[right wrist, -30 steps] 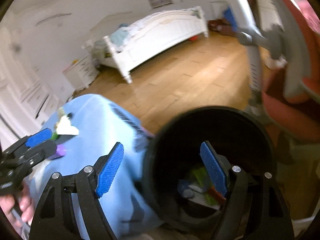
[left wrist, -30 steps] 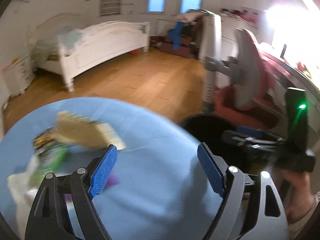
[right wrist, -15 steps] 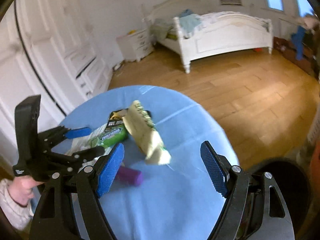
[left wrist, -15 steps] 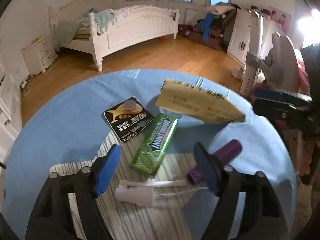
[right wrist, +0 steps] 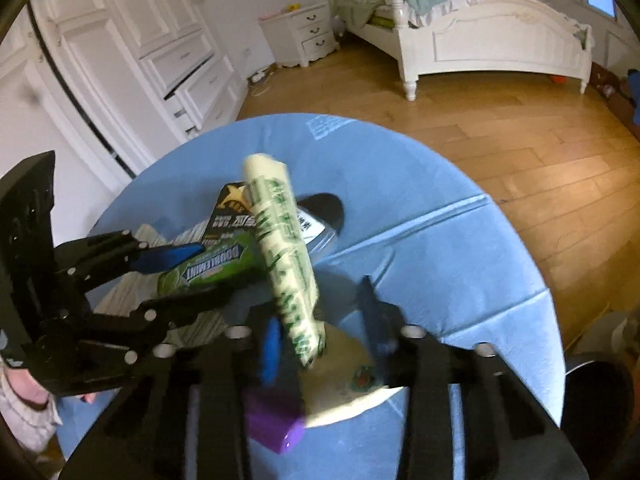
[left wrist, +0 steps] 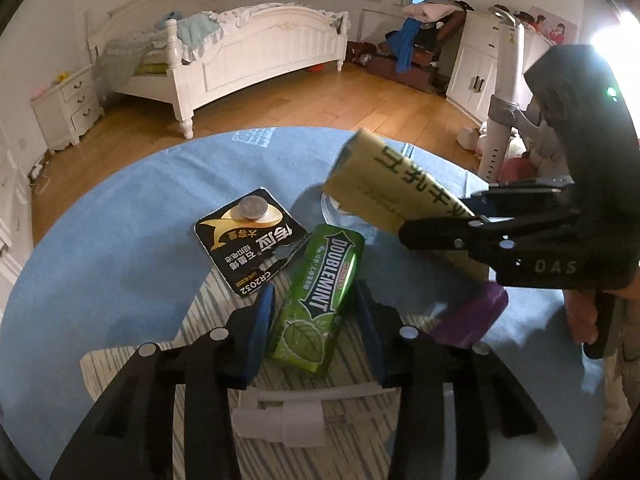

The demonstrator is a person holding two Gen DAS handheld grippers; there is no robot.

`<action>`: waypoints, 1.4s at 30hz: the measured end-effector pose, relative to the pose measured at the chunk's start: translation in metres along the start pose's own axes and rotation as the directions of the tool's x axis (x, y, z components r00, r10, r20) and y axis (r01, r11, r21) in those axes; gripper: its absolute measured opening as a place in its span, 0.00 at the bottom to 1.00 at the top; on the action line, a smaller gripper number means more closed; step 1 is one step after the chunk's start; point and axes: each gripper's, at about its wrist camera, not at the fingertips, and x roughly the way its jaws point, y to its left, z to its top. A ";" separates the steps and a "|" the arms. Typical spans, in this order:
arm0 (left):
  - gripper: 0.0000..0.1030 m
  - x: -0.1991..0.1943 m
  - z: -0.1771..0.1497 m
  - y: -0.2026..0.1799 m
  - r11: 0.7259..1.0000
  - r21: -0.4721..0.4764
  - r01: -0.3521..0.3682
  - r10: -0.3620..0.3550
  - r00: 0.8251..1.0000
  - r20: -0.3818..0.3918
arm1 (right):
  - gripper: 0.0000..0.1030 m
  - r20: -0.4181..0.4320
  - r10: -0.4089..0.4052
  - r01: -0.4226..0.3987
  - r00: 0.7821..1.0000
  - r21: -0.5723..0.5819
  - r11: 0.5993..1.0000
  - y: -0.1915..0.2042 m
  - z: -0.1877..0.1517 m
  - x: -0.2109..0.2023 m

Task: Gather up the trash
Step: 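Grasp the green Doublemint gum pack with the left tool while the right tool grasps the cream snack bag, then carry both items to the black bin and open both tools to drop them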

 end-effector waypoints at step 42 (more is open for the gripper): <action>0.30 -0.007 0.040 -0.255 0.917 0.230 0.325 -0.357 0.928 0.111 | 0.15 0.354 -0.450 0.244 0.820 0.496 0.833 -0.158 -0.195 -0.231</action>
